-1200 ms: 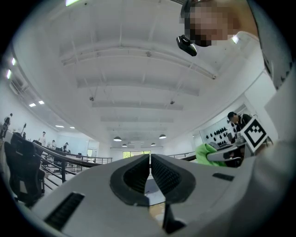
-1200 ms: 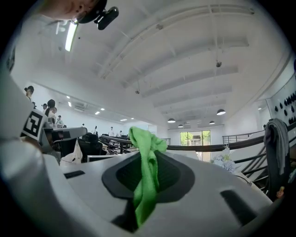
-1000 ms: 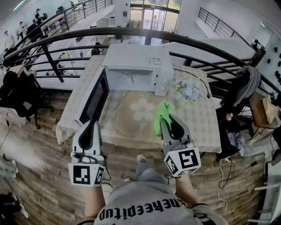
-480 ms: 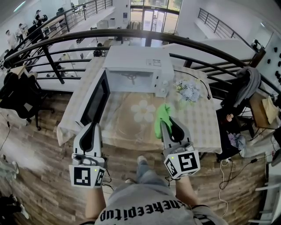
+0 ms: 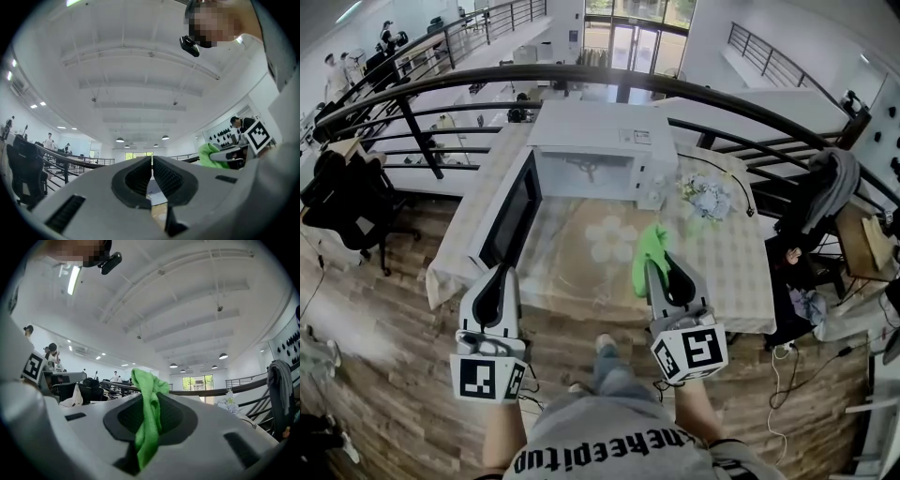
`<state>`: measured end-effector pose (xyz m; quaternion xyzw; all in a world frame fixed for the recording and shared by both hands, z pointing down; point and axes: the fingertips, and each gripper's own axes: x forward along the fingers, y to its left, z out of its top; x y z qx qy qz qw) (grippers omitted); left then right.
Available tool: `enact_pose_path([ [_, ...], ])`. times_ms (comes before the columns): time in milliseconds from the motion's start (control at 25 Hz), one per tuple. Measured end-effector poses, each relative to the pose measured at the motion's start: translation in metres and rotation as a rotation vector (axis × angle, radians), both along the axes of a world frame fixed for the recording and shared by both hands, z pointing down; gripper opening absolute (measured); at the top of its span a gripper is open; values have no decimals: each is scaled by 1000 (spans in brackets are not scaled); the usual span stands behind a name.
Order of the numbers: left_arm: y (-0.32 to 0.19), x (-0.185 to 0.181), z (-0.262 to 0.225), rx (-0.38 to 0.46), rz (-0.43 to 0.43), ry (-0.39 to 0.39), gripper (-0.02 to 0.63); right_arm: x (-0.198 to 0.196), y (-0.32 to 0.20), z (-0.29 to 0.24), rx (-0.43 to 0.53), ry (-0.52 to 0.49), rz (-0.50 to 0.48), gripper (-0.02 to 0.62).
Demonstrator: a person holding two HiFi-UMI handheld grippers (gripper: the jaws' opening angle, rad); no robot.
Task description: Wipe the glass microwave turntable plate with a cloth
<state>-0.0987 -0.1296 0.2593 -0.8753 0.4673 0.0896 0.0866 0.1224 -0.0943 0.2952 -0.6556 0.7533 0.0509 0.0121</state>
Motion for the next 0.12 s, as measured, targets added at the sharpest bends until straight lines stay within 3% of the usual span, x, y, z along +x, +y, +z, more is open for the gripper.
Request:
enact_pose_path([
  [120, 3, -3, 1, -2, -3, -2, 12, -2, 2, 0, 3, -4, 3, 54],
])
